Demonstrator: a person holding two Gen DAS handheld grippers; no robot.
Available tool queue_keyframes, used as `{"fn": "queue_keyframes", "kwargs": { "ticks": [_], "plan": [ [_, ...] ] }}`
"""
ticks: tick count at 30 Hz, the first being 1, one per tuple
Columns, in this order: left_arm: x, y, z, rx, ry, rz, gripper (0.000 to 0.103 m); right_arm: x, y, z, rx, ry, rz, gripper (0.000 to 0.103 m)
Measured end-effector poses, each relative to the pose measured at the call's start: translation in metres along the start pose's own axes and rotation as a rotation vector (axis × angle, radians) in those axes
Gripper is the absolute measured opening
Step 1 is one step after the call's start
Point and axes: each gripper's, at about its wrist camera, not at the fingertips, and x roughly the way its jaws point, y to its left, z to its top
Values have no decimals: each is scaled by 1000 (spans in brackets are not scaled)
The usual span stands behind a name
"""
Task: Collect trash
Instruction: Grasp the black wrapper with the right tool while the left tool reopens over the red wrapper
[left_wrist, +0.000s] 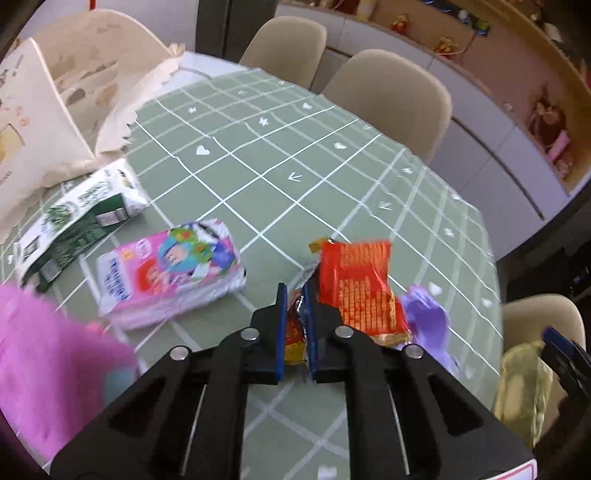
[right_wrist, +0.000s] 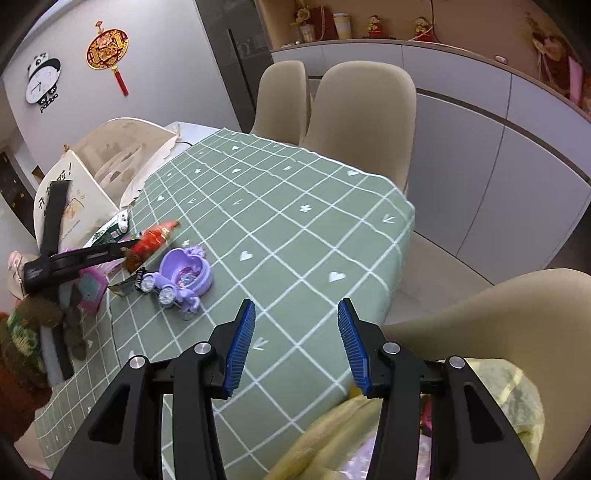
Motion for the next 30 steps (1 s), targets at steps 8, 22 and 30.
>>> {"fn": "queue_keyframes", "kwargs": {
  "ticks": [8,22,30],
  "plan": [
    [-83,17,-65,17,-8,-49,8,21,74,0,-95,29,98,44],
    [-134,129,-158,-183,7,76,49,109,233,1,-477,118,179,42],
    [-159,143,-176,-243,-13,114,56,154,246,13,-405,186,167,27]
  ]
}}
